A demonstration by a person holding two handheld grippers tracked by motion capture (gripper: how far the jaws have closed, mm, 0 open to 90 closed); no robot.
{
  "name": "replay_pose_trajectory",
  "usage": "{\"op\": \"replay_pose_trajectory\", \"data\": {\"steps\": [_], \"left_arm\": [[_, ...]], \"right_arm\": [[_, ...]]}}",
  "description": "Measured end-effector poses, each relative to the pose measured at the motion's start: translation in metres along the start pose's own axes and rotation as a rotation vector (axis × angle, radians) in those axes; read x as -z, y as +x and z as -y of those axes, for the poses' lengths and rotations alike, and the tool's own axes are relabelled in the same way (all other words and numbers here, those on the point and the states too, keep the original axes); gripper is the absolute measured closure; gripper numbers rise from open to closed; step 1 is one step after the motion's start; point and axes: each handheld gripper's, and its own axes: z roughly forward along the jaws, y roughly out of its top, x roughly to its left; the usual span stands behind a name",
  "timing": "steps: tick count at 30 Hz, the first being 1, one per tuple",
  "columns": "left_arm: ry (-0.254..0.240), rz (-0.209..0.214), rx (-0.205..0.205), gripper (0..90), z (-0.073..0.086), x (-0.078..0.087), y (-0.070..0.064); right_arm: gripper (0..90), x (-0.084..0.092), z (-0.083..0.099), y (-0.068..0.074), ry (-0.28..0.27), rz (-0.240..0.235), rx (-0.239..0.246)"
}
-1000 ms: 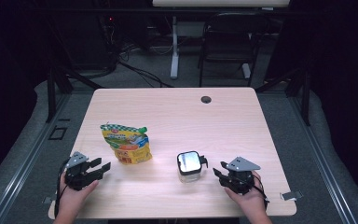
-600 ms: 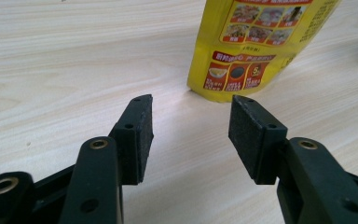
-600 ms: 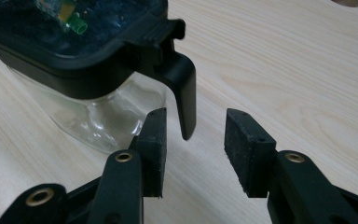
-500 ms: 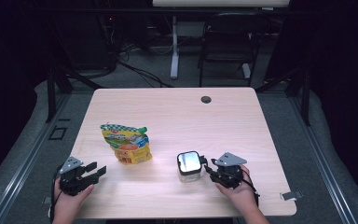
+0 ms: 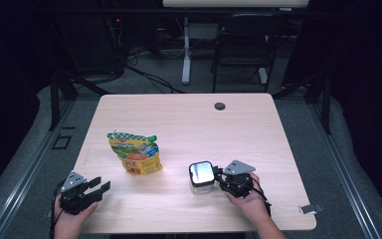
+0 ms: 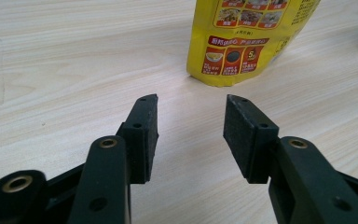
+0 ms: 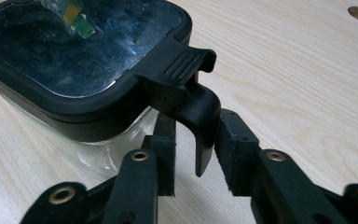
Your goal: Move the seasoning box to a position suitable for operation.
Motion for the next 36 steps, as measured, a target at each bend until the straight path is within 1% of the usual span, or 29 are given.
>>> {"op": "replay_pose_trajectory", "data": {"steps": [1,3,5,9,12,13,17,18,20,21,23,25,26,27,29,30,31,32,33,36], "left_arm": [[0.008,0.008,-0.001,57.7,0.0,0.0,0.0],[0.012,0.013,-0.002,59.2,-0.001,0.0,0.0],[0.01,0.019,-0.003,59.6,-0.001,-0.001,-0.001],[0.009,0.028,-0.014,59.9,-0.002,-0.002,-0.003],[0.012,0.032,-0.022,59.9,-0.003,-0.004,-0.003],[0.014,0.041,-0.025,59.9,-0.004,-0.005,-0.004],[0.011,0.055,-0.034,59.9,-0.006,-0.008,-0.004],[0.009,0.059,-0.036,59.9,-0.007,-0.008,-0.004],[0.01,0.066,-0.04,60.3,-0.008,-0.01,-0.005],[0.013,0.082,-0.037,60.8,-0.009,-0.011,-0.006],[0.014,0.087,-0.035,60.8,-0.01,-0.012,-0.007],[0.017,0.099,-0.045,61.0,-0.012,-0.013,-0.009],[0.012,0.102,-0.05,61.0,-0.012,-0.014,-0.01],[0.019,0.109,-0.06,61.0,-0.013,-0.014,-0.012],[0.017,0.115,-0.069,60.9,-0.013,-0.016,-0.015],[0.024,0.121,-0.084,61.0,-0.013,-0.016,-0.016],[0.027,0.12,-0.097,60.9,-0.013,-0.016,-0.018],[0.023,0.121,-0.1,61.0,-0.013,-0.016,-0.019],[0.024,0.123,-0.108,61.0,-0.013,-0.016,-0.02],[0.021,0.126,-0.112,61.0,-0.014,-0.014,-0.022]], "right_arm": [[75.2,0.001,-0.001,-0.001,0.006,0.009,0.007],[75.7,0.001,-0.001,-0.001,0.005,0.005,-0.015],[76.7,0.003,0.0,-0.002,0.01,0.009,-0.009],[77.0,0.006,0.0,0.0,0.012,0.015,-0.007],[77.0,0.007,0.001,-0.001,0.009,0.009,-0.017],[77.0,0.009,0.002,0.0,0.014,0.004,-0.017],[77.0,0.011,0.003,0.001,0.012,0.001,-0.019],[77.0,0.013,0.003,0.003,0.023,0.003,-0.006],[77.1,0.014,0.003,0.004,0.02,0.004,0.0],[77.1,0.016,0.004,0.007,0.027,0.009,0.015],[77.1,0.017,0.004,0.007,0.032,0.009,0.023],[77.1,0.019,0.006,0.01,0.032,0.009,0.033],[77.1,0.019,0.006,0.01,0.032,0.009,0.033],[77.0,0.02,0.006,0.011,0.036,0.012,0.037],[77.1,0.021,0.006,0.012,0.039,0.012,0.046],[77.0,0.021,0.006,0.013,0.036,0.013,0.044],[77.0,0.022,0.006,0.013,0.044,0.01,0.053],[77.0,0.022,0.006,0.013,0.044,0.013,0.055],[77.0,0.022,0.006,0.013,0.046,0.005,0.059],[77.1,0.021,0.005,0.014,0.041,-0.007,0.058]]}}
